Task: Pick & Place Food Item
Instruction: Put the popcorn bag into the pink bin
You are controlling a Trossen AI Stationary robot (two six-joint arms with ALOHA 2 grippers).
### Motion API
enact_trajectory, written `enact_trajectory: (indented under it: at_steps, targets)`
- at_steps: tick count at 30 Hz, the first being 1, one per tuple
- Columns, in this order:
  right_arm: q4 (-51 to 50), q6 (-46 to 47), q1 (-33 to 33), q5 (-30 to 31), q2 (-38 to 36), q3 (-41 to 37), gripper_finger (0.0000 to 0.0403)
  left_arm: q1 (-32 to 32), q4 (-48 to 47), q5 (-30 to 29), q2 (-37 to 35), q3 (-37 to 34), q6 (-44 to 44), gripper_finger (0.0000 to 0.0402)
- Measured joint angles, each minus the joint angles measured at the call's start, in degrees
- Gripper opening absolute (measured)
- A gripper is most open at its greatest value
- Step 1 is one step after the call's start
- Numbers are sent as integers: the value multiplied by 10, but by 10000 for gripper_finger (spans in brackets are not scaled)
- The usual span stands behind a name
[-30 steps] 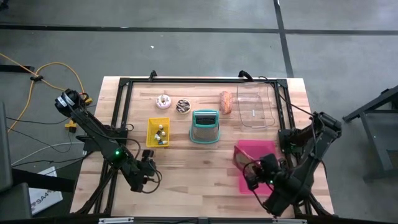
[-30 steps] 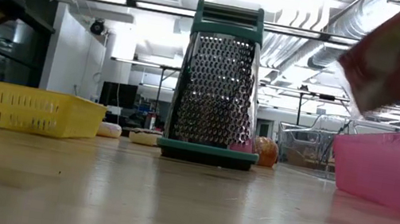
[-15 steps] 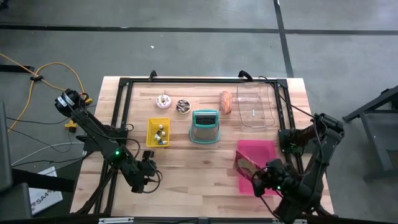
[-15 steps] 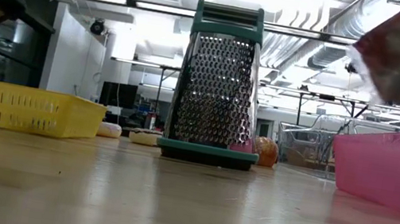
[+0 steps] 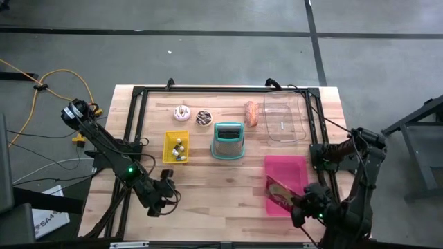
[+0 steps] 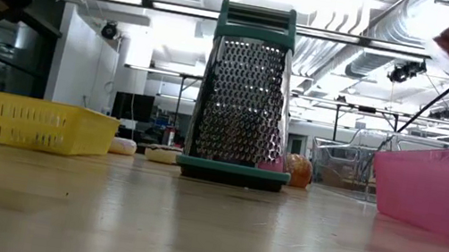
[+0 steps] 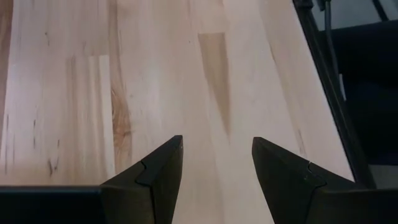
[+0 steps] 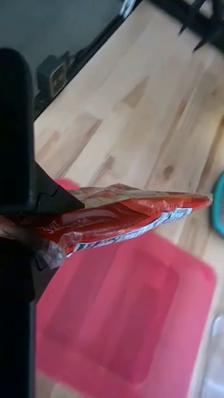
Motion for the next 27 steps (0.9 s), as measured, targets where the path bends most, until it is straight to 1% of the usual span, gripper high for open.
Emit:
enact_trajectory:
  at_steps: [5, 13, 15, 17, 20, 24, 27]
  targets:
    - [14, -2, -3, 63, 0, 0, 11, 0, 14, -1, 0, 0, 0, 189]
    - [38, -9, -2, 211, 0, 0, 11, 0, 19, -1, 0, 0, 0, 189]
    - [35, -23, -2, 233, 0, 0, 11, 0, 19, -1, 0, 0, 0, 189]
    - [21, -28, -8, 224, 0, 0, 11, 0, 19, -1, 0, 0, 0, 189]
    - [2, -34, -22, 171, 0, 0, 11, 0, 19, -1, 0, 0, 0, 189]
    - [2, -85, -52, 121, 0, 0, 11, 0, 19, -1, 0, 0, 0, 189]
    - [1, -122, -74, 70, 0, 0, 11, 0, 19, -1, 0, 0, 0, 189]
